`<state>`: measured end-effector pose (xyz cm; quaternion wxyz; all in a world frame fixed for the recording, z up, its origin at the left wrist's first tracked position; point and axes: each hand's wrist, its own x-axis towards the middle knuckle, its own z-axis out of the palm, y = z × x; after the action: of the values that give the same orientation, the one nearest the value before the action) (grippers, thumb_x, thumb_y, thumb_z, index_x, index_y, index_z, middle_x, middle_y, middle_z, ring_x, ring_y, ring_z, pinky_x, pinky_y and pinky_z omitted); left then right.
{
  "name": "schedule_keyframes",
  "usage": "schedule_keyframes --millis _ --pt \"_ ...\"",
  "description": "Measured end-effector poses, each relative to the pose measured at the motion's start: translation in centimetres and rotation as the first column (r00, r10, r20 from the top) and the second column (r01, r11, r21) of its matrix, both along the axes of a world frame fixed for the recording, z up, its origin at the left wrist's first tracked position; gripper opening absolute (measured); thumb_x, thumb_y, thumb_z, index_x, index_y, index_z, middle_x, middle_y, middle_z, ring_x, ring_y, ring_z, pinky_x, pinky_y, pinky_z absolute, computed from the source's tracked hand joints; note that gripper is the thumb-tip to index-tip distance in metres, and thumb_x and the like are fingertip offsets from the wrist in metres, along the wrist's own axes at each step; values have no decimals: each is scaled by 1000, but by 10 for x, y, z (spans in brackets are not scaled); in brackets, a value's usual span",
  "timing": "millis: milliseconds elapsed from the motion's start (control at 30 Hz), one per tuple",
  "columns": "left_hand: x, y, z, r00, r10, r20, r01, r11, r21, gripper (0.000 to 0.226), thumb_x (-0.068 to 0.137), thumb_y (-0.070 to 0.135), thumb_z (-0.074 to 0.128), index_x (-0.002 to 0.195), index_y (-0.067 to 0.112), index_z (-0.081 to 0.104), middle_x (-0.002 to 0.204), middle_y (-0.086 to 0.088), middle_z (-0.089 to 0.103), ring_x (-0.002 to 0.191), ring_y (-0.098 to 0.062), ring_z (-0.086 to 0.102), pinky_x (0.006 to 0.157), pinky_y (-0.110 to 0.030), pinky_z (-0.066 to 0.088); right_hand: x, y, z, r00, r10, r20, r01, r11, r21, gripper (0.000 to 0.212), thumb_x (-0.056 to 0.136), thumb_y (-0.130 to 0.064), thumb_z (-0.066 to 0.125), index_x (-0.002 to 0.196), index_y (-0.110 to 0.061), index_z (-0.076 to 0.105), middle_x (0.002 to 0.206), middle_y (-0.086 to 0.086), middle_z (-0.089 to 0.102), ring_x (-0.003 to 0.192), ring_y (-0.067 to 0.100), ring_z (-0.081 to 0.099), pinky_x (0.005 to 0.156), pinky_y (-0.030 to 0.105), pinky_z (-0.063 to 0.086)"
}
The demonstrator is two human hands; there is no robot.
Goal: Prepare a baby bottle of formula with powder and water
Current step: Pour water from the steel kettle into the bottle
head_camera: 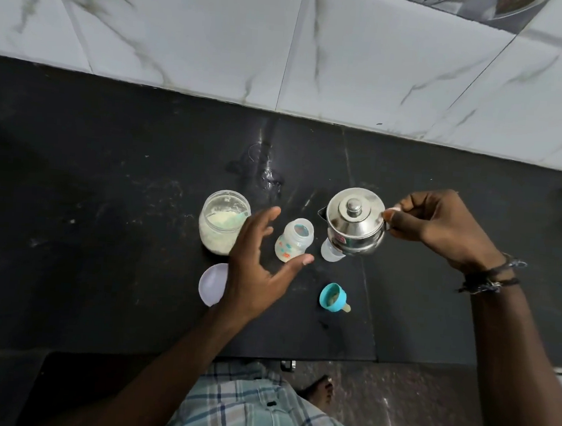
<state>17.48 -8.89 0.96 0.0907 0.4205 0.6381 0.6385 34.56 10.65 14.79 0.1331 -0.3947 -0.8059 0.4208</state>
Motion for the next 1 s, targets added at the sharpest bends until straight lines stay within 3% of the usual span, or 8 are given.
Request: schedule_keyframes --millis 67,167,333,467,833,1000 --pt "1 13 -1 997 -45 61 51 994 -94 89 72 35 87 144 4 44 144 -6 52 135 -17 49 109 -28 41 -3 -3 4 999 28 42 -30 998 48 16 86 -20 74 75 -10 72 75 19 72 69 23 64 75 55 57" --pt "-2 30 -9 991 -81 105 100 975 -200 100 69 35 90 150 7 38 150 -6 48 140 -17 43 115 -29 35 -7 -8 9 994 68 83 -77 990 118 20 85 -25 74 71 -12 70 69 17 69 61 18 56 62 40 49" --pt "-9 46 -23 995 -72 66 88 956 -281 88 68 33 91 142 5 50 137 -9 61 125 -20 58 105 -35 47 -20 -14 16 979 87 183 -127 968 218 18 85 -28 75 72 -16 71 64 3 70 56 10 56 58 33 48" --pt "-9 48 -27 998 -49 28 55 955 -290 74 72 38 87 134 6 59 125 -8 68 113 -20 65 96 -35 53 -31 -18 20 954 95 284 -185 933 310 18 83 -29 76 71 -18 69 51 -10 59 44 1 49 49 19 39" --pt "-7 49 -26 998 -22 52 34 970 -241 58 74 28 87 124 7 66 114 -6 71 103 -19 68 88 -41 55 -55 -27 26 908 79 412 -291 826 482 17 79 -30 73 70 -18 67 58 -9 58 58 15 58 53 24 39" --pt "-6 46 -24 998 -23 59 36 972 -232 59 75 27 87 125 5 65 117 -7 71 107 -20 67 92 -39 54 -60 -28 27 901 78 426 -320 782 534 15 75 -30 71 71 -16 68 62 -2 61 59 21 58 55 27 38"
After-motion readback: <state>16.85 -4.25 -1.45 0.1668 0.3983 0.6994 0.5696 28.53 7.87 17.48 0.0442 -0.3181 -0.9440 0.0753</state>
